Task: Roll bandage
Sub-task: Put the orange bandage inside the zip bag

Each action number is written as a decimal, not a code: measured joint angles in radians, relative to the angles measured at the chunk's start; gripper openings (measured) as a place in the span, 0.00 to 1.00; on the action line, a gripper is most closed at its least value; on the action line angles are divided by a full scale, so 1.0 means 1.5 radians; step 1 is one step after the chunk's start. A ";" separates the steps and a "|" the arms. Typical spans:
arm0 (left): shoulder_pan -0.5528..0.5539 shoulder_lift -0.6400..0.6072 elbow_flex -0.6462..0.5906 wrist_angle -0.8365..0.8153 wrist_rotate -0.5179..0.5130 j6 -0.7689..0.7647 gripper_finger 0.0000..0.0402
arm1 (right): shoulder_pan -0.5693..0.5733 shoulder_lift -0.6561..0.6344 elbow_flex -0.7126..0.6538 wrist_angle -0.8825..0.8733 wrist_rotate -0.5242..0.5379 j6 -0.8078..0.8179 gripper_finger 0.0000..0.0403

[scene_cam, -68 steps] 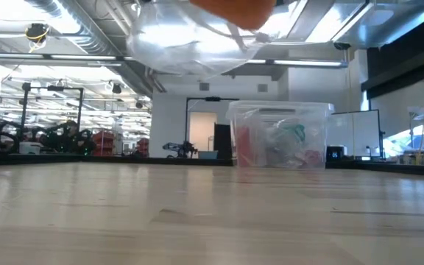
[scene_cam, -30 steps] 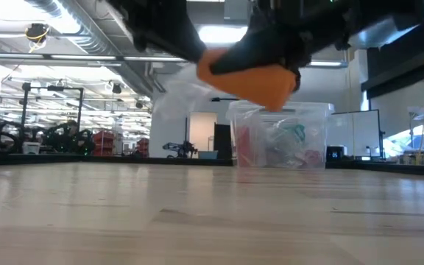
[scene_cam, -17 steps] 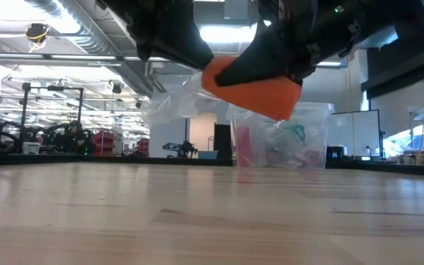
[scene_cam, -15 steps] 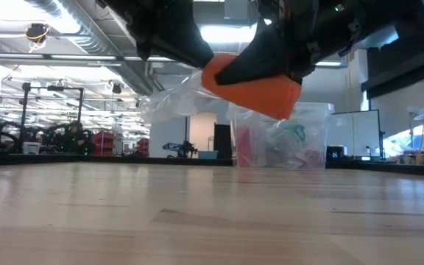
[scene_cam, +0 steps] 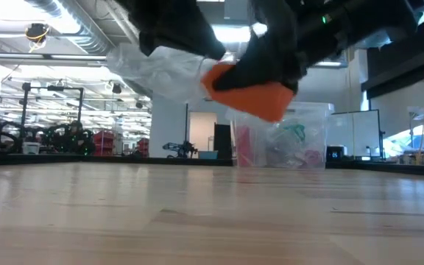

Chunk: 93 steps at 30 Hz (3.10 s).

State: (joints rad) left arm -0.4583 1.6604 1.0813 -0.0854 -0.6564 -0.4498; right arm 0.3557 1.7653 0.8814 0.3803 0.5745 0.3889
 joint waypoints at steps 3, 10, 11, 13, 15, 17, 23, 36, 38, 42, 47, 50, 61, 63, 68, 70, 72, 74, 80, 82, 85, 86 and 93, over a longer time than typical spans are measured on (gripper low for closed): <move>0.000 0.011 0.000 0.005 0.004 0.008 0.01 | 0.000 0.000 0.011 0.025 -0.056 0.004 0.17; -0.011 0.056 -0.002 0.053 0.003 0.037 0.01 | -0.011 0.001 0.021 0.027 -0.060 0.067 0.17; -0.012 0.065 -0.002 0.071 0.001 0.046 0.01 | -0.016 0.001 0.021 0.027 -0.067 0.076 0.17; -0.016 0.085 -0.002 0.109 -0.001 0.063 0.01 | -0.021 0.001 0.021 0.027 -0.099 0.090 0.17; -0.020 0.106 -0.002 0.146 -0.001 0.082 0.01 | -0.022 0.001 0.021 0.021 -0.130 0.096 0.19; -0.023 0.126 -0.003 0.192 -0.001 0.103 0.01 | -0.019 0.005 0.021 0.014 -0.135 0.110 0.23; -0.022 0.141 -0.003 0.246 0.002 0.149 0.01 | -0.024 0.012 0.022 -0.003 -0.158 0.137 0.42; -0.027 0.136 -0.003 0.384 -0.026 0.272 0.01 | -0.038 -0.097 0.057 -0.117 -0.254 0.050 0.70; -0.026 0.136 -0.003 0.395 -0.032 0.285 0.01 | -0.038 -0.110 0.073 -0.168 -0.251 0.039 0.71; -0.021 0.136 -0.006 0.384 -0.043 0.267 0.01 | -0.038 -0.129 0.100 -0.245 -0.246 0.042 0.71; -0.020 0.136 -0.006 0.401 -0.067 0.250 0.01 | -0.041 -0.127 0.169 -0.351 -0.226 0.046 0.71; -0.016 0.136 -0.007 0.426 -0.086 0.257 0.01 | -0.061 -0.113 0.205 -0.402 -0.250 0.039 0.71; 0.010 0.180 -0.007 0.389 -0.110 0.079 0.01 | -0.092 -0.061 0.188 -0.445 -0.238 0.046 0.71; 0.012 0.203 -0.008 0.410 -0.111 0.059 0.01 | -0.102 -0.033 0.188 -0.440 -0.266 0.046 0.71; 0.011 0.245 -0.008 0.420 -0.119 0.003 0.01 | -0.118 -0.020 0.189 -0.447 -0.330 0.047 0.71; 0.007 0.254 -0.007 0.416 -0.128 -0.005 0.01 | -0.117 -0.023 0.189 -0.451 -0.355 0.034 0.71; 0.002 0.256 -0.007 0.414 -0.146 -0.004 0.01 | -0.117 -0.028 0.192 -0.452 -0.383 0.027 0.71; -0.001 0.256 -0.007 0.418 -0.154 0.006 0.01 | -0.117 -0.031 0.200 -0.451 -0.384 0.016 0.71; 0.001 0.255 -0.007 0.414 -0.166 0.004 0.01 | -0.120 -0.045 0.224 -0.523 -0.368 0.002 0.71; 0.001 0.255 -0.007 0.414 -0.166 0.003 0.01 | -0.120 -0.059 0.234 -0.552 -0.367 0.000 0.71; 0.000 0.255 -0.007 0.414 -0.165 0.006 0.01 | -0.124 -0.068 0.255 -0.604 -0.368 -0.003 0.71; 0.000 0.255 -0.007 0.414 -0.164 0.006 0.01 | -0.125 -0.068 0.262 -0.621 -0.367 -0.003 0.71; 0.000 0.255 -0.007 0.418 -0.163 0.003 0.01 | -0.124 -0.052 0.269 -0.603 -0.348 -0.011 0.71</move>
State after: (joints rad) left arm -0.4583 2.0422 1.0706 0.5412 -0.9012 -0.4454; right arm 0.1692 1.6872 1.2846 -0.5238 0.0523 0.3726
